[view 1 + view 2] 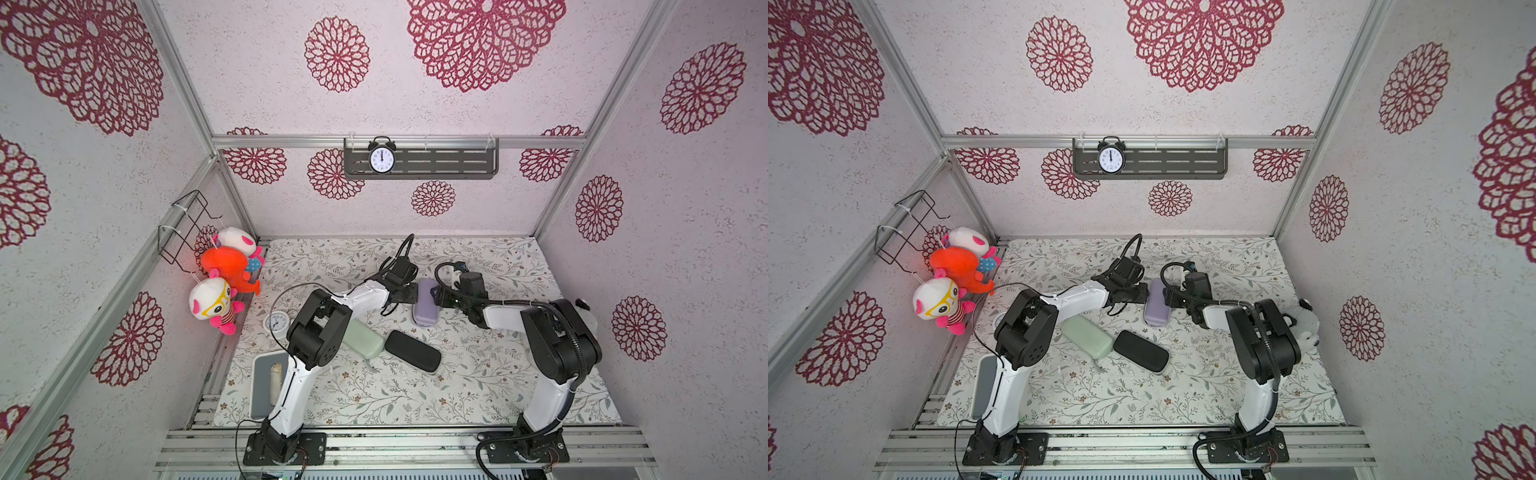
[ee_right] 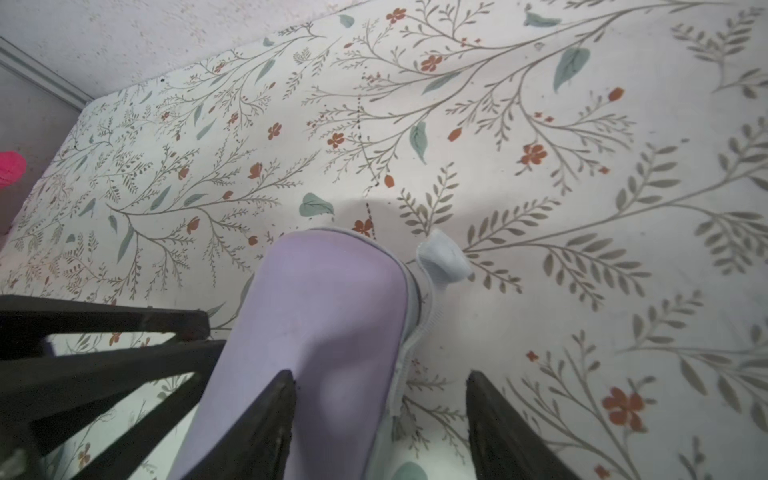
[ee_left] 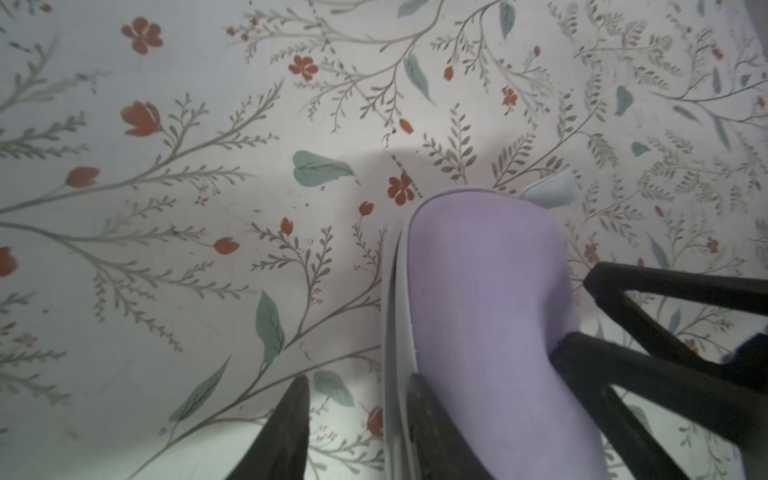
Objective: Put umbrellas into zippered umbrella sleeves
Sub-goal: Close the umbrella sleeve at the center of the board.
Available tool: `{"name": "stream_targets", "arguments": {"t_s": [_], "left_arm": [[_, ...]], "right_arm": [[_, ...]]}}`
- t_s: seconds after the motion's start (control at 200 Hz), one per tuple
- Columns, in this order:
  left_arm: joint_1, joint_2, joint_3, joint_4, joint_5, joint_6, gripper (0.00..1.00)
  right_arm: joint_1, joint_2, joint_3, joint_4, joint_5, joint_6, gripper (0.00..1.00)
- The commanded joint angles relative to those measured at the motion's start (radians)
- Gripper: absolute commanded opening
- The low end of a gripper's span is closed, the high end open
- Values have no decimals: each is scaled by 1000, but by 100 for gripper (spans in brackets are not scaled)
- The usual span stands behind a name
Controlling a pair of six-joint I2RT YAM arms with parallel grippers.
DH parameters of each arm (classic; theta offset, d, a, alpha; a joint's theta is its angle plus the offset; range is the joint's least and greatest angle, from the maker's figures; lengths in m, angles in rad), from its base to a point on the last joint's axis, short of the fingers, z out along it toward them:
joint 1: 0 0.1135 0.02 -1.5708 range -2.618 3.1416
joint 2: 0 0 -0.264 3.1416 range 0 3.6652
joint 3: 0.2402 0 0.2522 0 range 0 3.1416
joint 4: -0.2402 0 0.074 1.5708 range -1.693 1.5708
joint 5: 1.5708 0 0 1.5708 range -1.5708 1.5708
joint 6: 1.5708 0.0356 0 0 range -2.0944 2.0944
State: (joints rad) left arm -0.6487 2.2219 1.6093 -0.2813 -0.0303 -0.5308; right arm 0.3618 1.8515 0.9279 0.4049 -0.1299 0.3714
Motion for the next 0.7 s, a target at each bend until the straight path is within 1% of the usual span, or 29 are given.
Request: {"name": "stream_targets", "arguments": {"t_s": [0.0, 0.065, 0.115, 0.185, 0.235, 0.295, 0.34, 0.405, 0.51, 0.63, 0.695], "left_arm": [[15, -32, -42, 49, 29, -6, 41], [21, -67, -82, 71, 26, -12, 42], [24, -102, -116, 94, 21, -15, 44], [29, -154, -172, 151, 30, -28, 53], [30, -177, -198, 184, 71, -39, 60], [27, -188, -210, 215, 147, -42, 65], [17, -189, -213, 216, 155, -38, 68], [4, -181, -200, 190, 145, -28, 70], [1, -125, -152, 164, 109, -19, 71], [23, -16, -47, 154, 183, -26, 71], [15, 20, -8, 131, 183, -20, 71]], "right_arm": [[14, 20, 28, -88, 30, -48, 67], [16, 10, 10, -88, 32, -51, 67], [19, -7, -14, -73, 31, -44, 67], [20, -30, -42, -60, 28, -37, 67], [24, -39, -55, -49, 6, -36, 67], [24, -47, -75, -29, -15, -28, 67], [24, -54, -85, -20, -14, -25, 67], [21, -57, -93, -10, -16, -25, 67], [18, -38, -86, 12, -64, -27, 67], [31, -28, -95, 30, -91, -16, 64], [48, -37, -114, 17, -41, -19, 62]]}}
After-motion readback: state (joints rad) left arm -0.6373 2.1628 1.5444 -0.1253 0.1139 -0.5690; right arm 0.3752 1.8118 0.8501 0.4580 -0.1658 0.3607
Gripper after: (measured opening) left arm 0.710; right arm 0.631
